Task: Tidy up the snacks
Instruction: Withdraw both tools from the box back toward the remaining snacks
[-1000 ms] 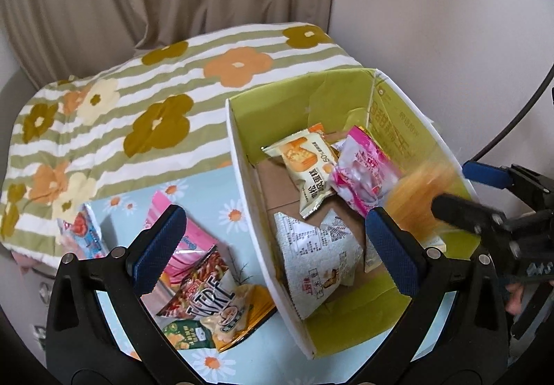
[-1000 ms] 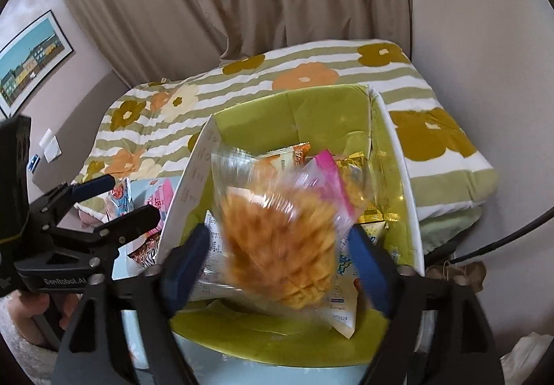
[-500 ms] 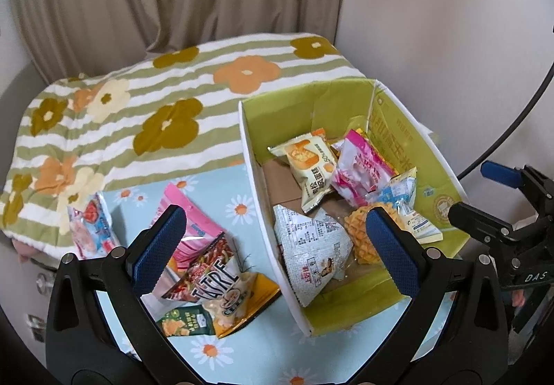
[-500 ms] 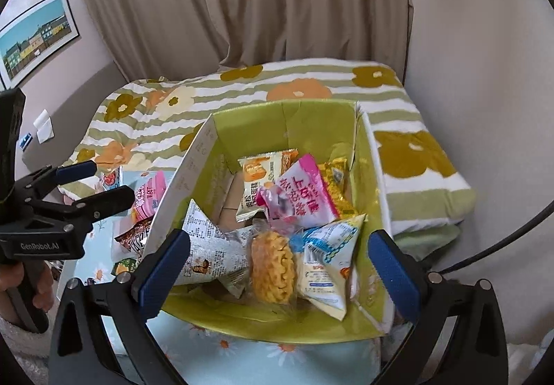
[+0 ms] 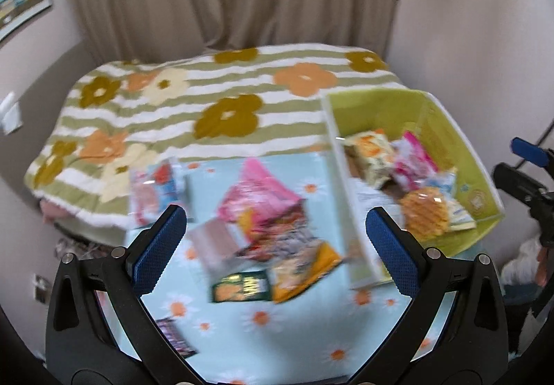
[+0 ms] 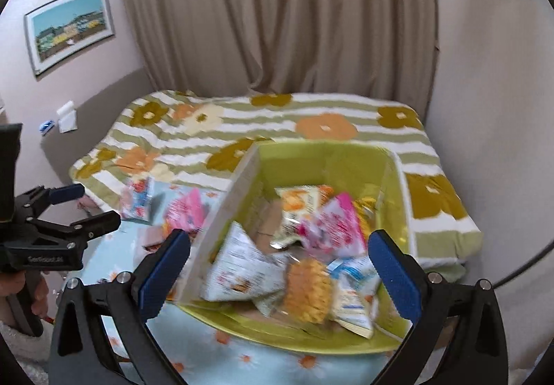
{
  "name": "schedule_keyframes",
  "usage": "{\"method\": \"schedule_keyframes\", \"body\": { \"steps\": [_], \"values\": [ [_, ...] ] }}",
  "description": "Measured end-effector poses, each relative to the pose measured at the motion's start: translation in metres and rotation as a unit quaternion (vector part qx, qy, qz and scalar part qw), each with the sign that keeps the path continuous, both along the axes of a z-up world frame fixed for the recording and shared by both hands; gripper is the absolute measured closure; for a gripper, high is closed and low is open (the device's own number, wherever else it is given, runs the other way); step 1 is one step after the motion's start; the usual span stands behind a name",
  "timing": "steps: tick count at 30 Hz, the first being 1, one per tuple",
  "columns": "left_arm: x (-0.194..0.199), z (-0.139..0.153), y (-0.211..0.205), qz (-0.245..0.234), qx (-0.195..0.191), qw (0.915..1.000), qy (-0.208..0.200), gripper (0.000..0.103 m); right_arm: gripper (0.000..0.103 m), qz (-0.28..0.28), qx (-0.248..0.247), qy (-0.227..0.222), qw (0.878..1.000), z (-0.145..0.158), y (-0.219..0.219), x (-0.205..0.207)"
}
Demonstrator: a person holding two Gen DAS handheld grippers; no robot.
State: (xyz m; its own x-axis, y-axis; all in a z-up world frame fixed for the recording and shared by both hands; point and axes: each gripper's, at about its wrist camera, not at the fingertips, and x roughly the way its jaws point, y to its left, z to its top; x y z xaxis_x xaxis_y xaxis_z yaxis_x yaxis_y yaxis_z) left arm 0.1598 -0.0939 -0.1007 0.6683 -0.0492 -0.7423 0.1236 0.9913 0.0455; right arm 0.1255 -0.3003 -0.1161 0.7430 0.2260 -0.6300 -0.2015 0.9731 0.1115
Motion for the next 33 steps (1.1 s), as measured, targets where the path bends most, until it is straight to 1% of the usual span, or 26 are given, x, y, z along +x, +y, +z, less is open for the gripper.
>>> {"method": "schedule_keyframes", "body": {
  "steps": [3,5,9,11,15,18,21,24,26,29,33],
  "values": [
    [-0.006,0.008,0.040,0.034,0.011,0.9993,-0.008,0.000,0.001,0.018,-0.004,-0.016,1.000,0.009,0.028,-0.001],
    [-0.012,0.013,0.069,0.054,0.013,0.9984,-0.011,0.000,0.001,0.028,0.004,-0.017,0.999,0.011,0.044,0.000],
    [-0.025,0.011,0.116,0.079,0.006,0.9969,0.001,0.000,0.001,0.053,0.026,0.011,0.998,0.003,0.086,0.006],
    [-0.032,0.007,0.135,0.086,0.004,0.9963,0.010,0.000,0.001,0.064,0.027,0.027,0.997,-0.005,0.108,0.009],
    [-0.045,-0.009,0.169,0.102,-0.006,0.9941,0.037,0.000,0.001,0.079,0.023,0.052,0.995,-0.020,0.142,0.009],
    [-0.053,-0.023,0.190,0.113,-0.022,0.9919,0.054,0.000,0.001,0.093,0.027,0.074,0.993,-0.032,0.166,0.012],
    [-0.060,-0.042,0.205,0.120,-0.038,0.9892,0.076,0.000,0.001,0.103,0.020,0.090,0.990,-0.045,0.187,0.013],
    [-0.064,-0.062,0.214,0.119,-0.047,0.9868,0.099,0.000,0.001,0.115,0.016,0.100,0.988,-0.056,0.205,0.014],
    [-0.065,-0.075,0.215,0.116,-0.050,0.9857,0.111,0.000,0.001,0.130,0.005,0.103,0.986,-0.068,0.217,0.014],
    [-0.067,-0.098,0.215,0.121,-0.054,0.9819,0.135,0.000,0.001,0.152,-0.005,0.123,0.981,-0.087,0.231,0.014],
    [-0.073,-0.126,0.210,0.130,-0.074,0.9759,0.159,0.001,0.001,0.189,-0.011,0.151,0.970,-0.117,0.242,0.019]
  ]
}}
